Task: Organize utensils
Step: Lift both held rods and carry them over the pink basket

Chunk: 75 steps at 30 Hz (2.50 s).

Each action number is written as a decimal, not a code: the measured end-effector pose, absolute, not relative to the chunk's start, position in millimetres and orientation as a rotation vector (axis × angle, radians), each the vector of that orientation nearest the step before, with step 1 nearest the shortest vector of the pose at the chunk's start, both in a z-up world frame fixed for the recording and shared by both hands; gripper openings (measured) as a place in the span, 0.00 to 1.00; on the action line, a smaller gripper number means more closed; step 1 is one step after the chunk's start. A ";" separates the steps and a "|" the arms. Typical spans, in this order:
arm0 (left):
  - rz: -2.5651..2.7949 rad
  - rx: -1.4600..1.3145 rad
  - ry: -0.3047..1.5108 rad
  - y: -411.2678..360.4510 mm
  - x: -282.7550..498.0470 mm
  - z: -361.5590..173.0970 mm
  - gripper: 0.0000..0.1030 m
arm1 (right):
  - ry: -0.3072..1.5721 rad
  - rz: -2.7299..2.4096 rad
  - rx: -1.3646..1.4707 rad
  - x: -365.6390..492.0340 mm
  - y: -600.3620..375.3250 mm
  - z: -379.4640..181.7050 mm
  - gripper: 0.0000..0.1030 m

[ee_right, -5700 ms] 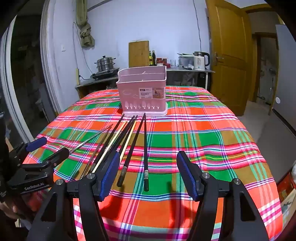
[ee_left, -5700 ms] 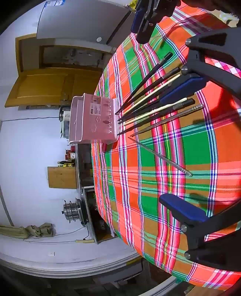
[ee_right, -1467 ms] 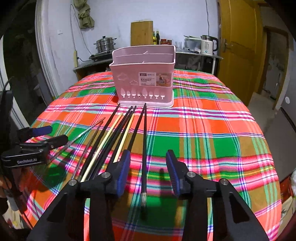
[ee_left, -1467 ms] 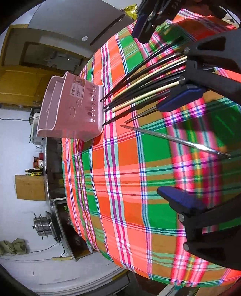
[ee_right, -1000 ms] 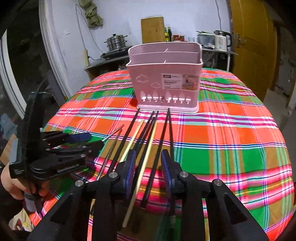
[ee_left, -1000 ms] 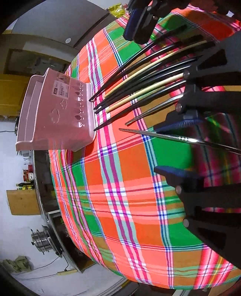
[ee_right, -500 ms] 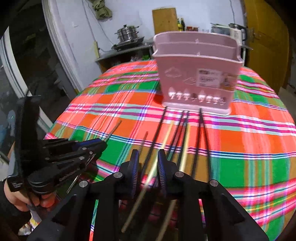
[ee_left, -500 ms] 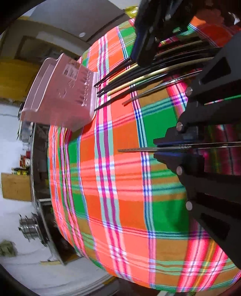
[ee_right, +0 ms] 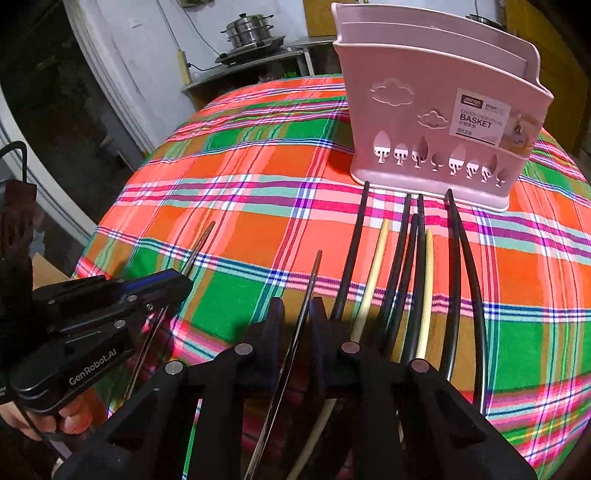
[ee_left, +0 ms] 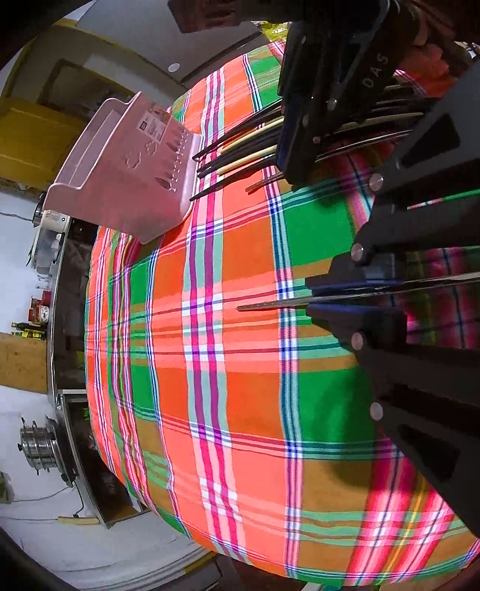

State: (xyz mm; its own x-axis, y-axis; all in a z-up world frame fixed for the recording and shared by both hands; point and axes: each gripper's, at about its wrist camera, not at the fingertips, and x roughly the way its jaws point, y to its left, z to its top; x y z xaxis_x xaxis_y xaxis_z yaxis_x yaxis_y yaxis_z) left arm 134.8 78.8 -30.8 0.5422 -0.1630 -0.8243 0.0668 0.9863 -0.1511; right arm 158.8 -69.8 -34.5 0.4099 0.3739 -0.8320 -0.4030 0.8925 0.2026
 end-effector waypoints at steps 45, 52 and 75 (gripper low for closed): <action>-0.275 -0.137 0.791 26.4 140.5 114.6 0.05 | 0.728 0.483 0.131 137.2 -160.0 100.7 0.04; -0.305 -0.153 0.756 18.4 165.6 146.9 0.05 | 0.659 0.455 0.145 157.2 -176.3 130.3 0.04; -0.298 -0.243 0.682 15.2 268.1 165.6 0.05 | 0.551 0.395 0.274 244.9 -185.0 163.8 0.04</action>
State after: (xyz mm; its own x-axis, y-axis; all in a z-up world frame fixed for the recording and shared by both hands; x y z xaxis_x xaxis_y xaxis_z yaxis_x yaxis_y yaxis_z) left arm 268.1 15.2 165.6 0.7372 -0.3470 -0.5797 0.1896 0.9298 -0.3154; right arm 244.9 -185.0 163.8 0.7803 0.4327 -0.4515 -0.2884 0.8896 0.3541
